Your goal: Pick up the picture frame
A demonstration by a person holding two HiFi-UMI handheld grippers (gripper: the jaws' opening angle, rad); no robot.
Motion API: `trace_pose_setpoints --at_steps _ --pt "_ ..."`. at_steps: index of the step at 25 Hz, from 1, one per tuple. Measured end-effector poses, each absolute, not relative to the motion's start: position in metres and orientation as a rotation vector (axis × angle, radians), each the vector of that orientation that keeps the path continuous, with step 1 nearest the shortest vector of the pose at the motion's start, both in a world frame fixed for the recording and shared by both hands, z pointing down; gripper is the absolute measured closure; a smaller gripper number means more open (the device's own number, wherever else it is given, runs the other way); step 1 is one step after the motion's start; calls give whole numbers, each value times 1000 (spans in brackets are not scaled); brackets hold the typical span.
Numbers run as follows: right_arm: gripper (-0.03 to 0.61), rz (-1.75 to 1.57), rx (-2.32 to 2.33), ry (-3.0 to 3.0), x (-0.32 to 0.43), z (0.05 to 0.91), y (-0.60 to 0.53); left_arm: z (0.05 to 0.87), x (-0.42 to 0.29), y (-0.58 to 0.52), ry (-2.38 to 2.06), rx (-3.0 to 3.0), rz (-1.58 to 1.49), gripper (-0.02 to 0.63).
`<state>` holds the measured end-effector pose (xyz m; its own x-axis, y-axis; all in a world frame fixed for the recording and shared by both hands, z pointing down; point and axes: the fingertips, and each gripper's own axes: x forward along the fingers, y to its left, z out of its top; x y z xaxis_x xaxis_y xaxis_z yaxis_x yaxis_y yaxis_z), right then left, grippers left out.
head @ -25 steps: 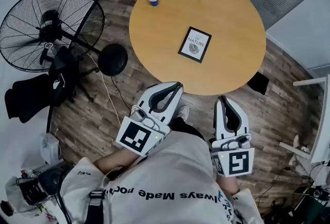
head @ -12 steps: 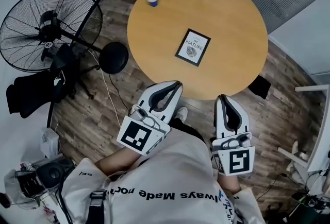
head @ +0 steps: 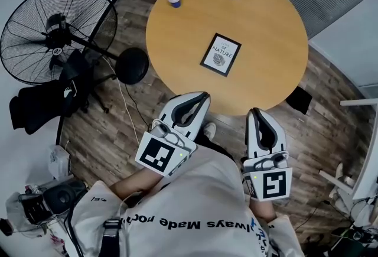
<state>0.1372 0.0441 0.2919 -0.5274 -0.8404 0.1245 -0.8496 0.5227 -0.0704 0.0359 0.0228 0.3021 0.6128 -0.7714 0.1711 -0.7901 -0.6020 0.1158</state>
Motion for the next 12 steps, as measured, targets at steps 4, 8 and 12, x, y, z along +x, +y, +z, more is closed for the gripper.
trace_pose_setpoints --at_steps 4,8,12 --pt "537 185 1488 -2673 137 293 35 303 36 12 -1299 2661 150 580" --pt "537 175 1489 -2670 135 294 21 303 35 -2 -1291 2667 146 580" --pt "537 171 1493 -2667 130 294 3 303 33 -19 -1278 2674 152 580"
